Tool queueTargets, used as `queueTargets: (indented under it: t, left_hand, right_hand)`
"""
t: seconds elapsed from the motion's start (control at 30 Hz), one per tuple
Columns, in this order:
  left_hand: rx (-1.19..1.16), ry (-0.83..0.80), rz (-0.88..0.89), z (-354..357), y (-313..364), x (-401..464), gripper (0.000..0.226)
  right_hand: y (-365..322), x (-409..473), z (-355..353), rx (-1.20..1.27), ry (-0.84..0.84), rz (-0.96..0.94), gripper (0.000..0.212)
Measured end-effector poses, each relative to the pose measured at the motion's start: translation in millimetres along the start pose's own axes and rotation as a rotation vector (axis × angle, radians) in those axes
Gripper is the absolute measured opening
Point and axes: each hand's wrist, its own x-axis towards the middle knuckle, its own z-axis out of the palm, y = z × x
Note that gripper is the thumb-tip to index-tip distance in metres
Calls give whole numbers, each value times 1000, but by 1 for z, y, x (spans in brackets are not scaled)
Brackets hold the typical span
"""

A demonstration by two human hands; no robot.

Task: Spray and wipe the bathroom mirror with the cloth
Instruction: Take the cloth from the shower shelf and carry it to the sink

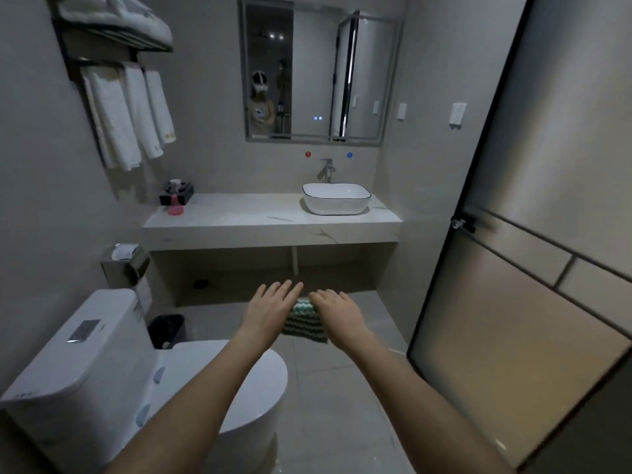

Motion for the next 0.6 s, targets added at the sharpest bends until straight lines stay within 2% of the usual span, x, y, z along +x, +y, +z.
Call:
queueTargets:
  t: [0.2,0.4,0.53,0.6]
  left_hand:
    - [1,-65,26,33,-13,94,81]
    - [3,5,26,68,-46,222,71]
    - [-19,11,3,74,-92,306,71]
    - [-38,49,-13,80,-111,347,75]
  right_hand:
    - [50,70,33,37,-25,22,43]
    - [112,192,58,-22,30,53,33]
    - [137,285,61,-18,18,8,43]
    - [150,323,64,6,37,13,41]
